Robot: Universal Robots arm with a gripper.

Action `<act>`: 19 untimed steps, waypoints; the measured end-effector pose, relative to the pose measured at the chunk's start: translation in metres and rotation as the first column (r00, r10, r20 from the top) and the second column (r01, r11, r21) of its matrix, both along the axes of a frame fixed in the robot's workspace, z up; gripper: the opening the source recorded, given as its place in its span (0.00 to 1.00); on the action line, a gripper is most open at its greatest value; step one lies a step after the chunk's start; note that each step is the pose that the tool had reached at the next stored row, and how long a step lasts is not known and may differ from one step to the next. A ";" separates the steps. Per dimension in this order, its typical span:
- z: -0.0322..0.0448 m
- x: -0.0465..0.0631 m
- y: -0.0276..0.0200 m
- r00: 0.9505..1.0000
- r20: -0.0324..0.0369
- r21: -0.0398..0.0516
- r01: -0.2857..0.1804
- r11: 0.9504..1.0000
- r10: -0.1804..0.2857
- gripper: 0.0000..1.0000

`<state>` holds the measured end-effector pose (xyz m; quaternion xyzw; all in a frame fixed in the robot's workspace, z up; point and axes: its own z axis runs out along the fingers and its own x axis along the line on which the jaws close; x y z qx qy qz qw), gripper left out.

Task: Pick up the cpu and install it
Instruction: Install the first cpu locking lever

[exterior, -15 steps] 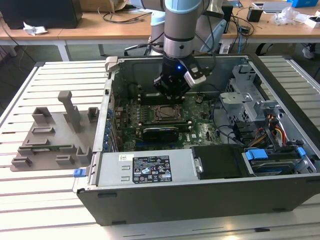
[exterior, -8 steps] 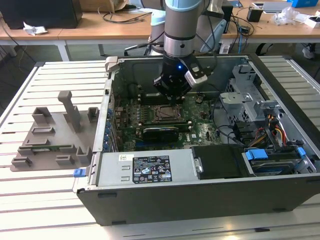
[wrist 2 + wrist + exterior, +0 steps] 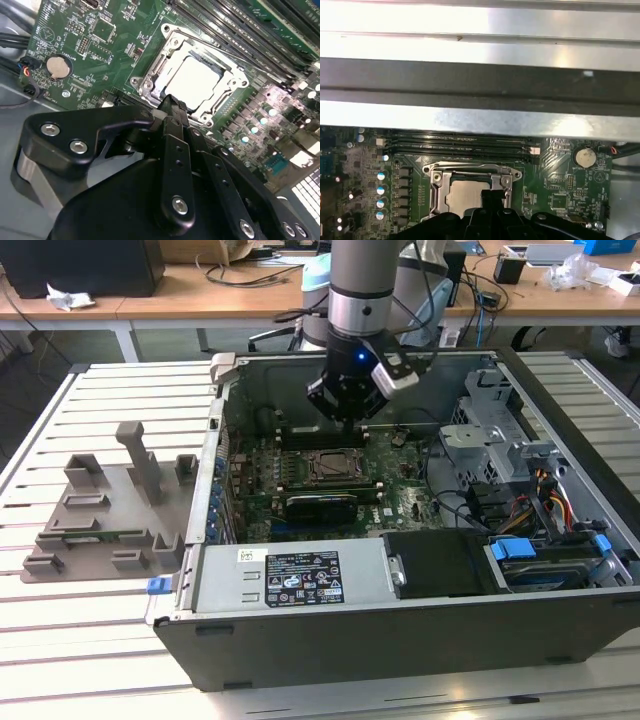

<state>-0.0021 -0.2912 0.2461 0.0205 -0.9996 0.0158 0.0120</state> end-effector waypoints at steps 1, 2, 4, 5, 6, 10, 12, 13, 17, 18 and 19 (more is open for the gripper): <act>0.0032 0.000 0.0000 1.000 0.000 -0.003 0.000 1.000 0.000 0.11; 0.0057 0.000 0.0000 1.000 0.000 -0.004 0.000 1.000 0.000 0.11; 0.0088 0.000 0.0000 1.000 0.000 -0.006 0.000 1.000 0.000 0.11; 0.0102 0.000 0.0000 1.000 0.000 -0.008 0.000 1.000 0.000 0.11; 0.0129 0.000 0.0000 1.000 0.000 -0.009 0.000 1.000 0.000 0.11; 0.0248 0.000 0.0000 1.000 0.000 -0.013 0.000 1.000 0.000 0.11; 0.0250 0.000 0.0000 1.000 0.000 -0.013 0.000 1.000 0.000 0.11; 0.0250 0.000 0.0000 1.000 0.000 -0.013 0.000 1.000 0.000 0.11; 0.0251 0.000 0.0000 1.000 0.000 -0.013 0.000 1.000 0.000 0.11; 0.0251 0.000 0.0000 1.000 0.000 -0.013 0.000 1.000 0.000 0.11; 0.0251 0.000 0.0000 1.000 0.000 -0.013 0.000 1.000 0.000 0.11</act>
